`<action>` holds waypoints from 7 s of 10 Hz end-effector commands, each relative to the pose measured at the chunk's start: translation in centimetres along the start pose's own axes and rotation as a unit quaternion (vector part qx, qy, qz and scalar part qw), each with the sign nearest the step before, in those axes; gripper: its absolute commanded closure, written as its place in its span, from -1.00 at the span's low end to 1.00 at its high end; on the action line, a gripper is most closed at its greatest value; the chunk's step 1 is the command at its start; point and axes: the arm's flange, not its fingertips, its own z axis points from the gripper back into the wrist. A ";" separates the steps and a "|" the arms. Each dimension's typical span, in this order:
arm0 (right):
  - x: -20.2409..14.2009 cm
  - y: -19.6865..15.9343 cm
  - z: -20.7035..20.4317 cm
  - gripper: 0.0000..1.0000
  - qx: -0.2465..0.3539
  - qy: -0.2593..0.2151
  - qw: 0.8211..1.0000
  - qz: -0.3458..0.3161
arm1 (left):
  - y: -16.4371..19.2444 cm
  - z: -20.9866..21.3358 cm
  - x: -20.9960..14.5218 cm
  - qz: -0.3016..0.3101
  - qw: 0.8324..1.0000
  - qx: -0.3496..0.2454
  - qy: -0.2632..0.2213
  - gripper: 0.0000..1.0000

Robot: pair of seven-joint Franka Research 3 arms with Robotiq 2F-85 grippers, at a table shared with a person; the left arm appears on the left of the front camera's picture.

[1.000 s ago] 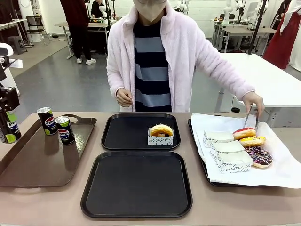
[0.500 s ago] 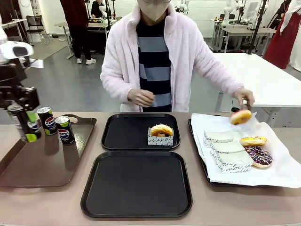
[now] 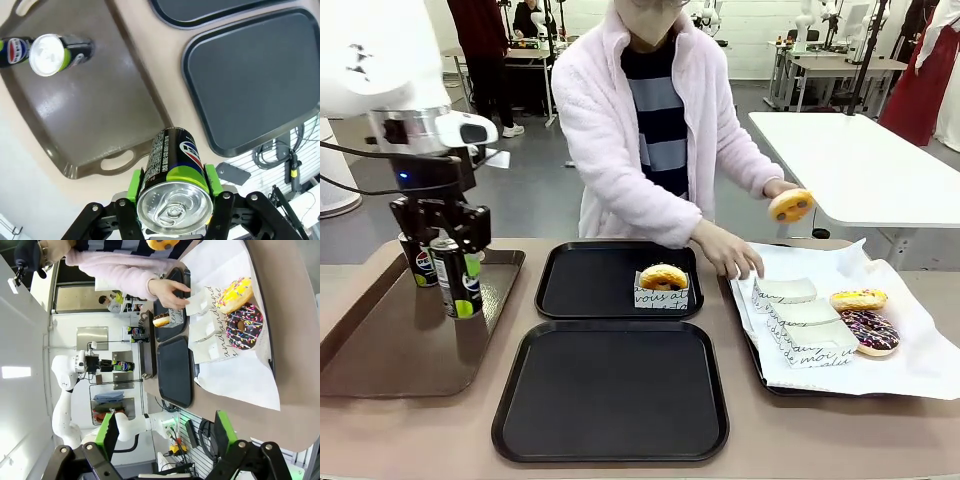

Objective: Set up donuts and drinks on trays.
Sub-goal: Pick up one Pepsi coke and place it on the Flat Tray, then pick up one Pepsi coke from the Handle tray and place it on the Flat Tray without a Pepsi coke.

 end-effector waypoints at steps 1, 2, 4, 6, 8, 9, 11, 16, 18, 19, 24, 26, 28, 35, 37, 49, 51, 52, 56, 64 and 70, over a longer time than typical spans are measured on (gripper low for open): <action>0.0 0.1 0.0 -1.00 0.007 -0.002 1.000 0.003 | 1.0 0.8 -0.7 0.007 1.000 0.000 -0.012 -0.16; 0.0 0.1 0.0 -1.00 0.007 -0.002 1.000 0.003 | 1.0 0.8 -0.7 0.007 1.000 0.000 -0.012 -0.16; 0.0 0.1 0.0 -1.00 0.007 -0.002 1.000 0.003 | 1.0 0.8 -0.7 0.007 1.000 0.000 -0.012 -0.16; 0.0 0.1 0.0 -1.00 0.007 -0.002 1.000 0.003 | 0.0 -0.5 2.4 0.010 0.999 -0.018 -0.034 -0.16; 0.0 0.1 0.0 -1.00 0.007 -0.002 1.000 0.003 | -2.2 -1.3 5.7 0.007 0.996 0.011 -0.088 -0.16; 0.0 0.1 0.0 -1.00 0.007 -0.002 1.000 0.003 | -3.1 -1.6 7.4 0.008 0.993 0.032 -0.109 -0.16; 0.0 0.1 0.0 -1.00 0.007 -0.002 1.000 0.003 | -4.2 -2.2 11.3 0.016 0.991 0.052 -0.119 -0.16; 0.0 0.1 0.0 -1.00 0.007 -0.002 1.000 0.003 | -5.0 -5.1 17.9 0.028 0.993 0.046 -0.104 -0.16; 0.0 0.1 0.0 -1.00 0.007 -0.002 1.000 0.003 | -4.5 -5.3 17.6 0.027 0.996 0.029 -0.082 -0.16; 0.0 0.1 0.0 -1.00 0.007 -0.002 1.000 0.003 | -3.7 -4.1 14.0 0.013 0.999 0.028 -0.040 -0.16; 0.0 0.1 0.0 -1.00 0.007 -0.002 1.000 0.003 | 2.2 -0.9 -1.9 -0.072 0.997 -0.011 -0.005 -0.16; 0.0 0.1 0.0 -1.00 0.007 -0.002 1.000 0.003 | 2.5 -0.6 -1.8 -0.032 0.999 -0.004 -0.033 -0.16; 0.0 0.1 0.0 -1.00 0.007 -0.002 1.000 0.003 | 2.3 -0.6 -2.8 -0.064 0.998 -0.013 0.003 -0.16; 0.0 0.1 0.0 -1.00 0.007 -0.002 1.000 0.003 | 1.4 -1.3 -0.4 -0.121 0.993 -0.014 -0.006 -0.16; 0.0 0.1 0.0 -1.00 0.007 -0.002 1.000 0.003 | -0.7 -1.8 3.0 -0.125 0.991 0.016 -0.055 -0.16; 0.0 0.1 0.0 -1.00 0.007 -0.002 1.000 0.003 | -3.5 -10.0 17.6 -0.088 0.990 0.025 -0.107 -1.00; 0.0 0.1 0.0 -1.00 0.007 -0.002 1.000 0.003 | -3.5 -10.1 17.3 -0.090 0.990 0.023 -0.104 -1.00; 0.0 0.1 0.0 -1.00 0.007 -0.002 1.000 0.003 | -3.5 -10.0 17.3 -0.093 0.990 0.023 -0.102 -1.00; 0.0 0.1 0.0 -1.00 0.007 -0.002 1.000 0.003 | -3.6 -8.2 15.2 -0.100 0.990 0.018 -0.092 -1.00; 0.0 0.1 0.0 -1.00 0.007 -0.002 1.000 0.003 | 3.9 -1.5 -4.0 -0.158 0.981 -0.031 -0.108 -1.00; 0.0 0.1 0.0 -1.00 0.007 -0.002 1.000 0.003 | 4.5 -1.2 -4.2 -0.148 0.983 -0.025 -0.103 -1.00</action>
